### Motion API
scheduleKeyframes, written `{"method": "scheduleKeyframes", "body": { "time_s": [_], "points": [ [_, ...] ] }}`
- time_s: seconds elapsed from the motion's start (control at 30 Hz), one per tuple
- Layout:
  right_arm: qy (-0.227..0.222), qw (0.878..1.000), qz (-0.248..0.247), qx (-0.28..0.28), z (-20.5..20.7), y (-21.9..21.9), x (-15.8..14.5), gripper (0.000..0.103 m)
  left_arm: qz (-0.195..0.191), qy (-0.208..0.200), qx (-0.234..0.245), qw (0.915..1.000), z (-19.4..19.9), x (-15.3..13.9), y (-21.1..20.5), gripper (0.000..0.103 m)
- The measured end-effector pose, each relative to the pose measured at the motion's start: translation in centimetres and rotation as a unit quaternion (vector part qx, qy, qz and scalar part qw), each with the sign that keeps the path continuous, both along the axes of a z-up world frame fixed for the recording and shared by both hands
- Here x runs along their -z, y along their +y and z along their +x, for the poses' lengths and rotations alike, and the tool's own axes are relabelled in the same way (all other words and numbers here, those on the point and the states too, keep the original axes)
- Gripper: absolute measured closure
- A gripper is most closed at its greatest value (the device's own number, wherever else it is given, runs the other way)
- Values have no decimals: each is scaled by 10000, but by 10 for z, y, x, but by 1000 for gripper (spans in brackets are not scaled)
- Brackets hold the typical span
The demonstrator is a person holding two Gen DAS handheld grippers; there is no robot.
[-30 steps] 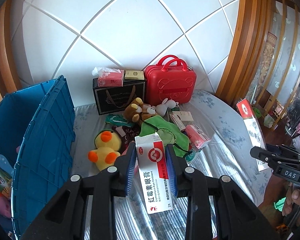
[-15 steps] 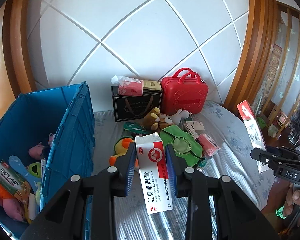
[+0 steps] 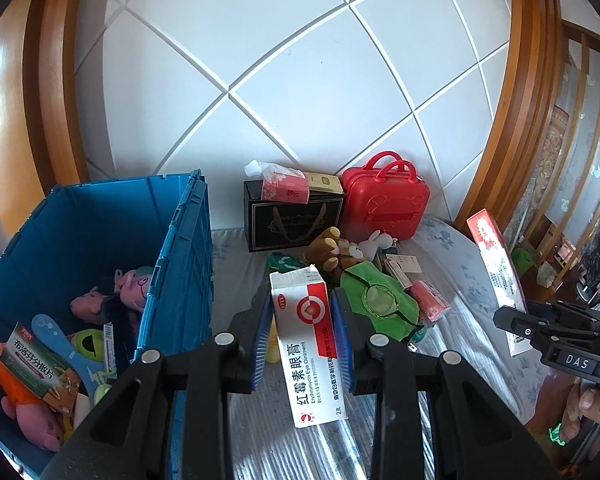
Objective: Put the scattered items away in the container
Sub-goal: 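Lift and carry both red-white boxes over the blue crate with both tools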
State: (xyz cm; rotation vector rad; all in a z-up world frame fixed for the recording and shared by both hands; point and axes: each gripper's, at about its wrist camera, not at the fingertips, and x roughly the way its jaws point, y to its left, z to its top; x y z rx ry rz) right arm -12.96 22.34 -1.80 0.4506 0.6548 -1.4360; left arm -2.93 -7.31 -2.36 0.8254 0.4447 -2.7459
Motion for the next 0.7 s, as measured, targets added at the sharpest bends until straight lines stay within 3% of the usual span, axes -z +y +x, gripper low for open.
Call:
{"method": "scheduleKeyframes", "body": {
  "time_s": [0.7],
  "points": [
    [13, 9990, -135, -424, 64, -7, 10, 61, 175, 225, -365, 9989, 45, -1, -69, 75]
  ]
}}
